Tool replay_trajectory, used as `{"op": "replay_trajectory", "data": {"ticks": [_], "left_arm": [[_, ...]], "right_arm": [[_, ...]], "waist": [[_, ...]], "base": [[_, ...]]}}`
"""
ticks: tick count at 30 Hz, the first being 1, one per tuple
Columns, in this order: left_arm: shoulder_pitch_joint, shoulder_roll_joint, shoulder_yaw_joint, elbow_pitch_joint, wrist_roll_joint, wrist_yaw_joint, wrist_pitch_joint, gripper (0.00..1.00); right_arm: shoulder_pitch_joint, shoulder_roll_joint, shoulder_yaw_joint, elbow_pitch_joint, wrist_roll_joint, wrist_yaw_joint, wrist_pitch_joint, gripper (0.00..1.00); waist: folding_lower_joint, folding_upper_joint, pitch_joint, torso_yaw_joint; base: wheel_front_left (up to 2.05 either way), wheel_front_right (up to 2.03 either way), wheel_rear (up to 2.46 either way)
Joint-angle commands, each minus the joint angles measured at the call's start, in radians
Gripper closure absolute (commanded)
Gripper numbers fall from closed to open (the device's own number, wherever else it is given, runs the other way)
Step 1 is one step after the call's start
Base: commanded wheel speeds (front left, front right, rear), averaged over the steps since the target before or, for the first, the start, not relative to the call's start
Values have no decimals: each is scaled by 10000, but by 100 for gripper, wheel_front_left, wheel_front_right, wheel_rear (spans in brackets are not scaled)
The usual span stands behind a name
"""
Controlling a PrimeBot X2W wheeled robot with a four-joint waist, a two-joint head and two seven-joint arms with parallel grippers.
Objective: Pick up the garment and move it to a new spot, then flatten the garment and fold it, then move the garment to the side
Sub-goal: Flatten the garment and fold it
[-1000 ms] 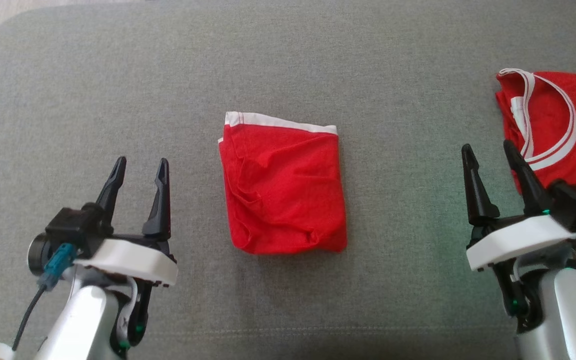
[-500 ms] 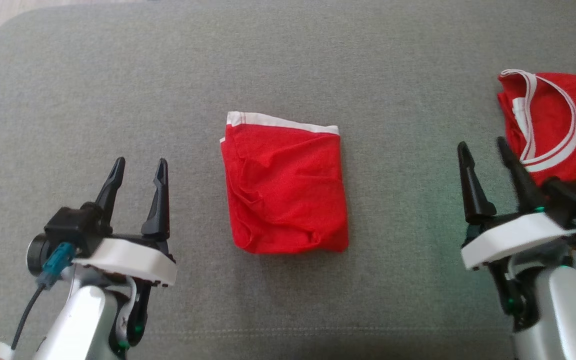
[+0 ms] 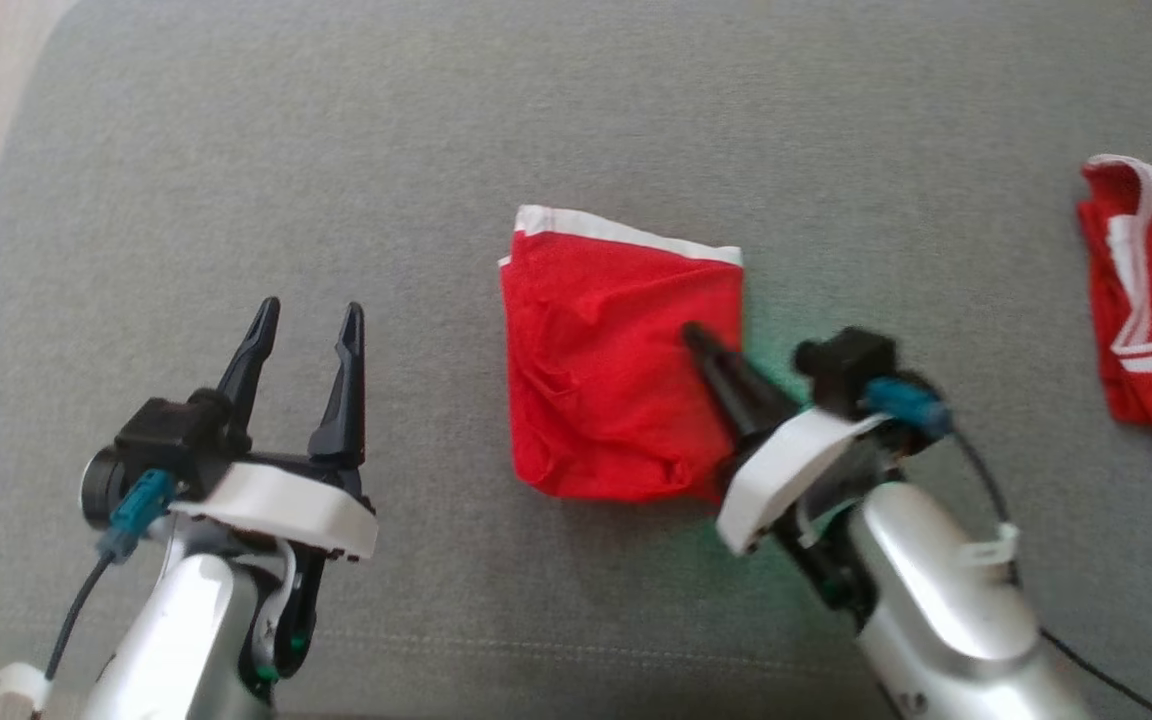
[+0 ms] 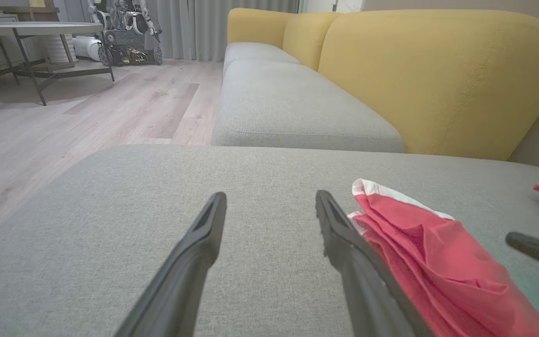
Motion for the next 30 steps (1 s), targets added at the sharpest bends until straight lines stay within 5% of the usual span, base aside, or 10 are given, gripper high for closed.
{"op": "replay_trajectory", "data": {"ticks": [1, 19, 25, 30], "left_arm": [[-473, 145, 324, -204, -41, -42, -83, 0], [-618, -22, 337, 214, -79, -134, -304, 0], [-458, 55, 436, 265, -98, -87, -330, 0], [-213, 205, 538, 199, -108, 5, -338, 0]], "right_arm": [[-350, 195, 379, -131, 223, -9, -235, 100], [-1684, 205, 4972, 2007, 2728, -9, -1230, 100], [-1747, 197, 4772, 1364, 3016, -9, -2080, 100], [-1217, -423, 3351, 164, 3110, -9, -2278, 100]], "waist": [[0, 0, 72, 136], [0, 0, 279, 275], [0, 0, 53, -31], [0, 0, -247, -389]], "base": [[0, 0, 0], [0, 0, 0], [0, 0, 0], [0, 0, 0]]}}
